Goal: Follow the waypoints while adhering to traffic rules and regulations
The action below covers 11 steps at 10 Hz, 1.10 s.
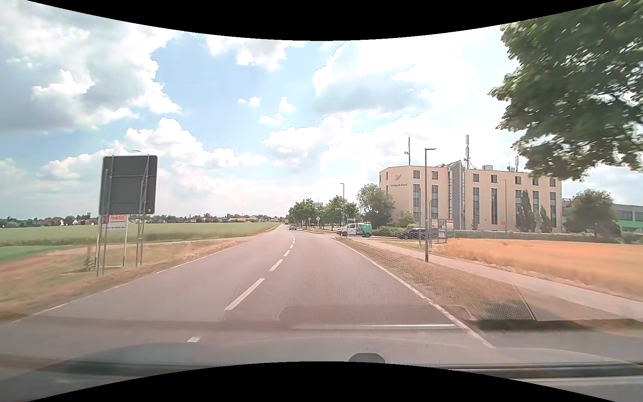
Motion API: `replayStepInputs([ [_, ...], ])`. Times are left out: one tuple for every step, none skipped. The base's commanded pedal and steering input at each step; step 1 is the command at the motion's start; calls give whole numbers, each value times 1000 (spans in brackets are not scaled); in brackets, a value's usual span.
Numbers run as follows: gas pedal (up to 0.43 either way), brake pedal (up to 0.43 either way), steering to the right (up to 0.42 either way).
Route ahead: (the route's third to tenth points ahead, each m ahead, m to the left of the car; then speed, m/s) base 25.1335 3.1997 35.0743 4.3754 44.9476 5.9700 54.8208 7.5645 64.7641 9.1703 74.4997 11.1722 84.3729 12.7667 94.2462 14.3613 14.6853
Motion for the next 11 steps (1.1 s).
replayStepInputs([
  [150, 0, -23],
  [150, 0, -23],
  [157, 0, -23],
  [157, 0, -23],
  [157, 0, -23],
  [157, 0, -23],
  [157, 0, -23],
  [157, 0, -23],
  [157, 0, -23],
  [157, 0, -22],
  [157, 0, -23],
])
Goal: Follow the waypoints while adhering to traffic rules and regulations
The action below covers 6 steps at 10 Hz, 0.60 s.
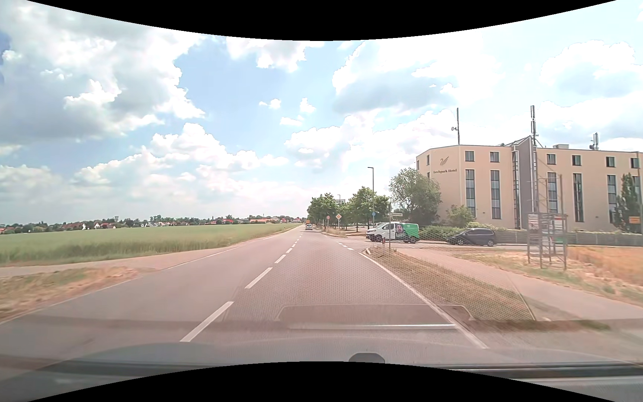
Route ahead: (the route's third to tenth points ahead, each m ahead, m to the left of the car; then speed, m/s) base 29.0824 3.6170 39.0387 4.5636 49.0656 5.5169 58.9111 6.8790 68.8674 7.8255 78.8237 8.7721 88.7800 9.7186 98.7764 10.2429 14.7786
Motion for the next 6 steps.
replayStepInputs([
  [157, 0, -22],
  [157, 0, -22],
  [157, 0, -22],
  [157, 0, -22],
  [150, 0, -22],
  [150, 0, -22],
])
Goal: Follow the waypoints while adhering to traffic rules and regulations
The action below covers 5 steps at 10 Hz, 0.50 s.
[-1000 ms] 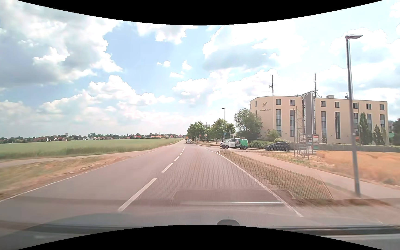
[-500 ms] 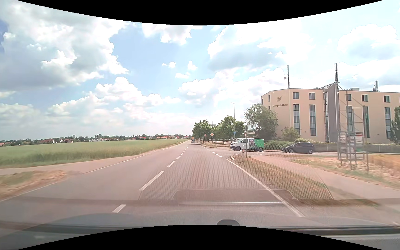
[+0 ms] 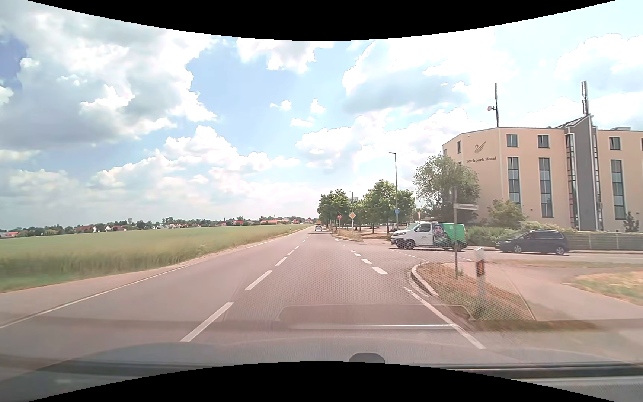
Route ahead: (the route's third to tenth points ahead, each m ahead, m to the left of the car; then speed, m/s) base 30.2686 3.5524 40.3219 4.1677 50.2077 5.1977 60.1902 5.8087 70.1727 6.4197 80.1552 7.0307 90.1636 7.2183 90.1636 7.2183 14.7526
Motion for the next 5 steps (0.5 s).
replayStepInputs([
  [150, 0, -22],
  [150, 0, -22],
  [150, 0, -22],
  [150, 0, -22],
  [138, 0, -21],
])
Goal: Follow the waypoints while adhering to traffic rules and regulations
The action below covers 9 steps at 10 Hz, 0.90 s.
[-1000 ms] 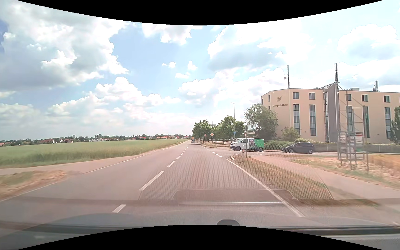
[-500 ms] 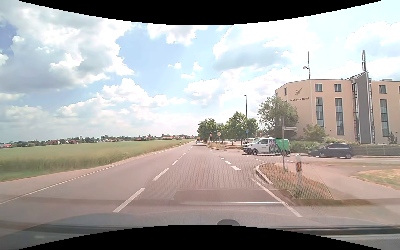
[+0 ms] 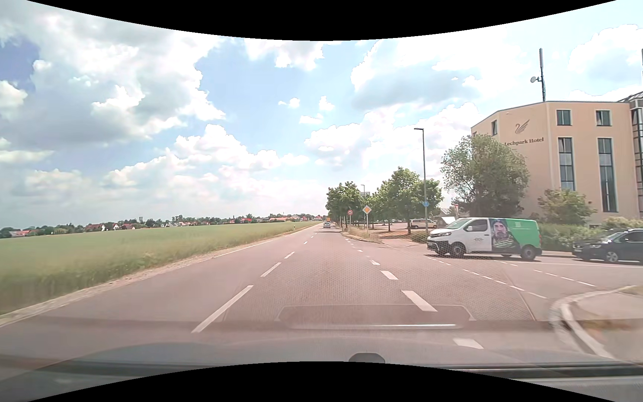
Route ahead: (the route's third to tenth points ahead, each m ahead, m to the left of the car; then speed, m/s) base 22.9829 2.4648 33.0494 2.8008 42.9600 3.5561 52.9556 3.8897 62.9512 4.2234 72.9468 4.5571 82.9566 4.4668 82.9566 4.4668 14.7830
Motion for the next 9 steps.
replayStepInputs([
  [138, 0, -22],
  [138, 0, -19],
  [138, 0, -13],
  [138, 0, -6],
  [130, 0, -6],
  [130, 0, -6],
  [130, 0, -6],
  [150, 0, -5],
  [150, 0, -6],
])
